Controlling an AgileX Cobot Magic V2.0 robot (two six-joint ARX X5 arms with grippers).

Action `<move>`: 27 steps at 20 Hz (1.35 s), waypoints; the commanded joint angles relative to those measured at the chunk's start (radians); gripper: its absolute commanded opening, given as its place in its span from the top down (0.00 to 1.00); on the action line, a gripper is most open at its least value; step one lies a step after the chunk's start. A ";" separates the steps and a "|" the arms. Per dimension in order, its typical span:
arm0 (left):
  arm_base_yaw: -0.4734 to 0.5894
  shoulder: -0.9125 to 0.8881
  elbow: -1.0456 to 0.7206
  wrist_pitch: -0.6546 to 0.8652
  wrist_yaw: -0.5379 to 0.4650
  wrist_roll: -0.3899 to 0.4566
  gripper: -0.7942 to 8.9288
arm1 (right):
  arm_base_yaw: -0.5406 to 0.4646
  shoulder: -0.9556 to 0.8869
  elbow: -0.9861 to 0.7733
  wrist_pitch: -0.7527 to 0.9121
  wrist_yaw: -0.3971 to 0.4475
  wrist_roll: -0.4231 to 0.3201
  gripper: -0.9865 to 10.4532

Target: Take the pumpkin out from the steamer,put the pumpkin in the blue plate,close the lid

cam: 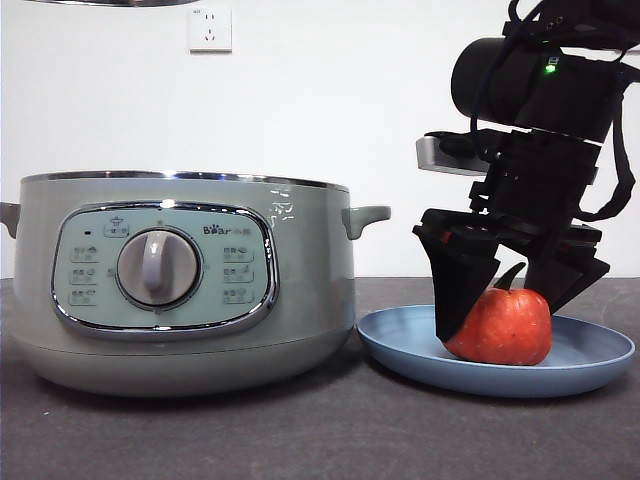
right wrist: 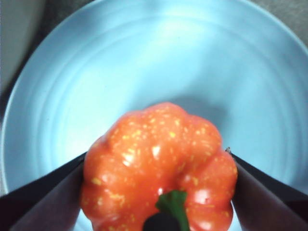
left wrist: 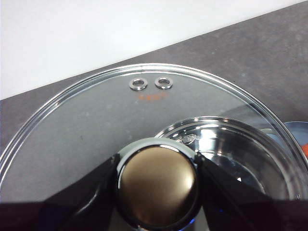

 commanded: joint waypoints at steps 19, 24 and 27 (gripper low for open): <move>-0.002 0.109 0.010 0.124 0.166 -0.001 0.93 | -0.001 -0.283 -0.003 -0.031 0.003 0.091 0.39; -0.002 0.218 0.010 0.147 0.213 -0.004 0.93 | -0.002 -0.461 -0.002 -0.031 0.006 0.100 0.39; -0.002 0.293 0.010 0.183 0.224 -0.003 0.93 | -0.002 -0.535 -0.002 -0.032 0.005 0.107 0.39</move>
